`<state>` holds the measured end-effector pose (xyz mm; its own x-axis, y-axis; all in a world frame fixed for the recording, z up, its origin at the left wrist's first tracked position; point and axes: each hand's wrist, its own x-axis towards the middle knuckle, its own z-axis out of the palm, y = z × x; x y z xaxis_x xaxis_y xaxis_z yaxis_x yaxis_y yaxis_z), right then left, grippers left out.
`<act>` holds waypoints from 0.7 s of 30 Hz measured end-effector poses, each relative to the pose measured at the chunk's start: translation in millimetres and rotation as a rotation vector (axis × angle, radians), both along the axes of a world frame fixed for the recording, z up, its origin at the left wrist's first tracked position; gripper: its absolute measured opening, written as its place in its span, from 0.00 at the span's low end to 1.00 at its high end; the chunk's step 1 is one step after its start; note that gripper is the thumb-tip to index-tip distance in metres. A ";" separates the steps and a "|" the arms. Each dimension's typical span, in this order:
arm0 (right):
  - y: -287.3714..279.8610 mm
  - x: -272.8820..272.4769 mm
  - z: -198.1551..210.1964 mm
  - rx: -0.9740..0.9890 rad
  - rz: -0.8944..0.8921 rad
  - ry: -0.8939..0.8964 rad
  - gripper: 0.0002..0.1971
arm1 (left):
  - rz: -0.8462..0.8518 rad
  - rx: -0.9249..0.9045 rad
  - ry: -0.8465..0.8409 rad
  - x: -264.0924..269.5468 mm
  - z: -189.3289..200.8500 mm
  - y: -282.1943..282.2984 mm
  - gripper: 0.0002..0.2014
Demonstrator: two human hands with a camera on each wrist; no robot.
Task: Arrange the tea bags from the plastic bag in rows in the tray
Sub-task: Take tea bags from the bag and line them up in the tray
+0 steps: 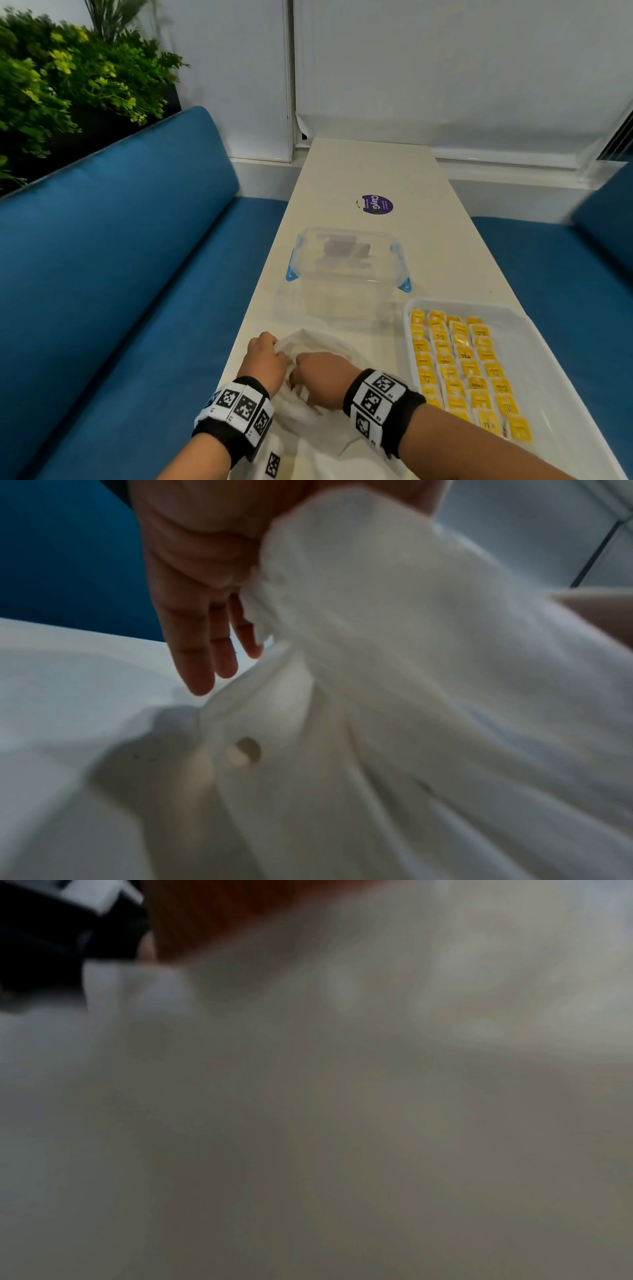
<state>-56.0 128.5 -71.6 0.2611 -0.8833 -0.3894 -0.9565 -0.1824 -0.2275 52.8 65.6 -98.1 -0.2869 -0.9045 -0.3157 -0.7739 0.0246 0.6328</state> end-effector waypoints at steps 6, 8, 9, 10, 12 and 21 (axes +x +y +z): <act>3.7 -18.8 34.6 -0.186 -0.234 -0.320 0.11 | 0.042 0.032 0.101 6.4 0.6 0.8 0.04; 6.0 -26.7 51.0 -0.240 -0.355 -0.460 0.08 | 0.074 0.015 0.146 8.6 5.1 2.8 0.10; 7.5 -30.7 60.5 -0.232 -0.441 -0.579 0.06 | 0.096 -0.021 0.178 9.1 9.5 4.8 0.13; 9.3 -34.4 70.2 -0.211 -0.521 -0.709 0.09 | 0.118 -0.070 0.227 8.2 16.5 8.1 0.12; 13.4 -42.9 88.0 -0.214 -0.607 -0.910 0.15 | 0.138 -0.144 0.367 4.4 31.8 14.3 0.09; 61.2 -69.6 145.6 -0.276 -0.622 -1.151 0.14 | 0.017 0.590 1.249 -64.5 83.1 57.2 0.31</act>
